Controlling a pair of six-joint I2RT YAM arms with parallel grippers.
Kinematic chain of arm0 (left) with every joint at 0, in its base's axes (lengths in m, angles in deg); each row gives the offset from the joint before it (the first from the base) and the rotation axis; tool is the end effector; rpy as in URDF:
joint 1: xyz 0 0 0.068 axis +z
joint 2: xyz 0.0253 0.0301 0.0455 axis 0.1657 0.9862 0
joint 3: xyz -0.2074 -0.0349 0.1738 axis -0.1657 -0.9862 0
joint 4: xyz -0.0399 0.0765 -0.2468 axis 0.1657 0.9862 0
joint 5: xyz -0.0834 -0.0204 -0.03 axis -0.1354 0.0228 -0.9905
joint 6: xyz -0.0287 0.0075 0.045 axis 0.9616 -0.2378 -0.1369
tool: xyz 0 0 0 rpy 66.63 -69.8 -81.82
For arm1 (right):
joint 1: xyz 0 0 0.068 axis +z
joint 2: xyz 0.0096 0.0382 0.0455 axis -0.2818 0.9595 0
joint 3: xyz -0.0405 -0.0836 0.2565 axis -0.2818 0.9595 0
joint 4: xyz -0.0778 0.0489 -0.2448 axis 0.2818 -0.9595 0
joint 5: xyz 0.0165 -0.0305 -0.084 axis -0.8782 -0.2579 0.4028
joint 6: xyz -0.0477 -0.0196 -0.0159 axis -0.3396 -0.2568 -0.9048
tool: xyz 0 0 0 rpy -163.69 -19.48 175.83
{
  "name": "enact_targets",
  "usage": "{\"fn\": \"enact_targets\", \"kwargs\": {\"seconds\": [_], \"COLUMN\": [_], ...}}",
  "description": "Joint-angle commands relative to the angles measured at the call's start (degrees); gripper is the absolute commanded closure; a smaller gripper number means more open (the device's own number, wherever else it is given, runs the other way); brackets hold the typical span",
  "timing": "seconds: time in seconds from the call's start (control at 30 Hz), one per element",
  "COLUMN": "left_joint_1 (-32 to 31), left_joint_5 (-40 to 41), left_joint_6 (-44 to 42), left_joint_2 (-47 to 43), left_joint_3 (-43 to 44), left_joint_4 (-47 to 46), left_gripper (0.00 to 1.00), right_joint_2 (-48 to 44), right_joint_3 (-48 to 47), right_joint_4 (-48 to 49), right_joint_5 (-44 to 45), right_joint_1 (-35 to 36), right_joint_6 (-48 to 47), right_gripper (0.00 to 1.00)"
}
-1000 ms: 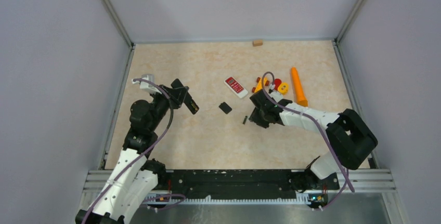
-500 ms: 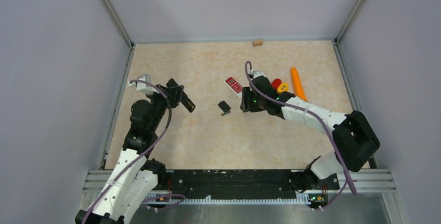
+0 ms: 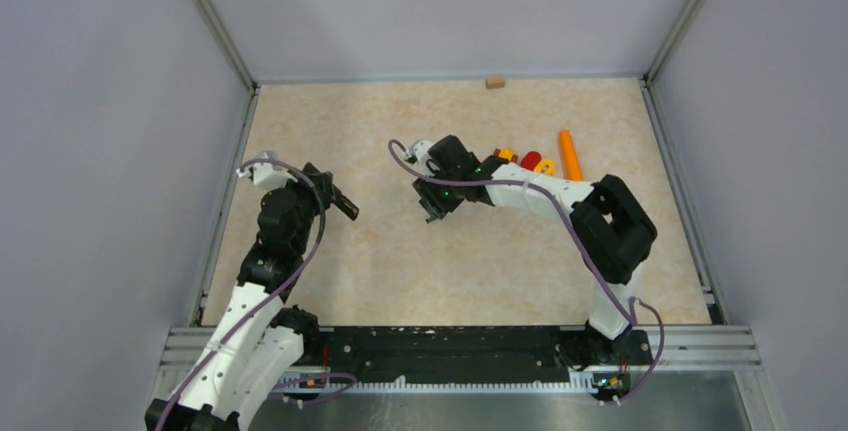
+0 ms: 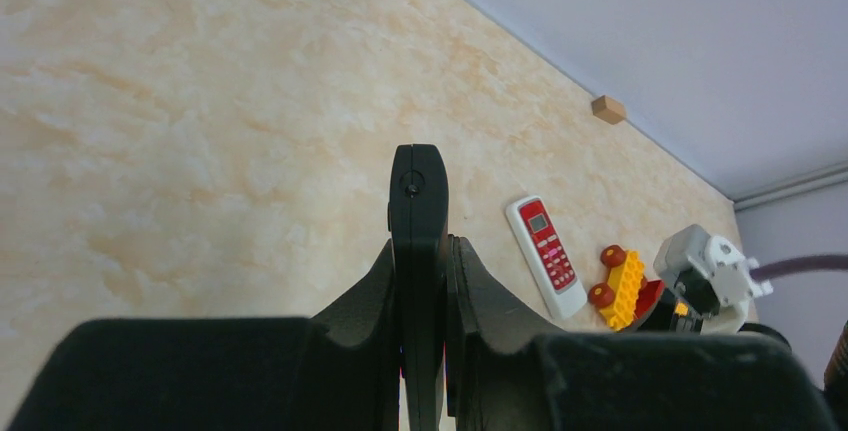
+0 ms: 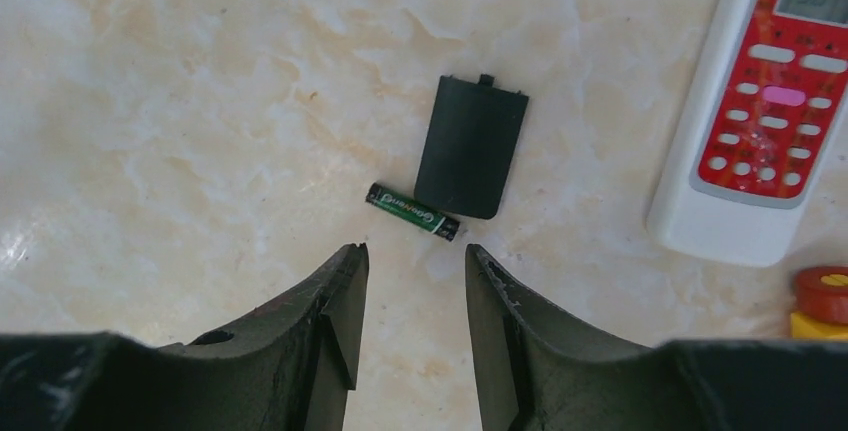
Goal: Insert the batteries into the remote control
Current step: Pick up the battery from the center of the board.
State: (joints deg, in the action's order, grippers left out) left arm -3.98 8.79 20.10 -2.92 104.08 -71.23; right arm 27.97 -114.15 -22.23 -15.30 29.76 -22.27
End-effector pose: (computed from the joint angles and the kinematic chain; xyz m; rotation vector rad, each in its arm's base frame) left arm 0.1681 -0.0322 0.2812 -0.5570 1.6686 -0.4780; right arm 0.2713 0.2883 0.2087 -1.0779 2.2456 0.4710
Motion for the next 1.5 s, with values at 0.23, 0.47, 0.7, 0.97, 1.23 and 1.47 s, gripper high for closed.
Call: {"fn": "enact_targets", "kwargs": {"seconds": [0.23,0.47,0.7,0.97,1.23,1.47], "left_joint_1": [0.2,0.3,0.3,0.3,0.3,0.3], "left_joint_5": [3.1,2.5,2.5,3.0,2.7,2.5], "left_joint_6": [2.6,2.4,2.0,2.1,2.2,2.4], "left_joint_2": [-0.4,-1.5,-2.6,-3.1,-3.3,-3.7], "left_joint_3": [1.7,1.1,0.8,0.1,-0.2,-0.3], "left_joint_4": [0.5,0.7,1.1,0.3,-0.4,-0.1], "left_gripper": [1.00,1.00,1.00,1.00,1.00,1.00], "right_joint_2": [6.8,7.5,10.0,13.3,14.6,12.9], "right_joint_3": [-12.5,-11.0,-11.3,-14.4,-16.7,-16.2], "right_joint_4": [-16.1,-17.2,-15.5,-18.8,-21.3,-23.2], "right_joint_5": [16.3,22.8,24.6,27.6,29.2,29.5], "right_joint_1": [0.4,3.9,4.5,5.8,6.5,6.7], "right_joint_6": [42.0,55.0,60.0,61.8,62.1,61.2], "right_gripper": [0.53,0.45,0.40,0.39,0.43,0.69]}}
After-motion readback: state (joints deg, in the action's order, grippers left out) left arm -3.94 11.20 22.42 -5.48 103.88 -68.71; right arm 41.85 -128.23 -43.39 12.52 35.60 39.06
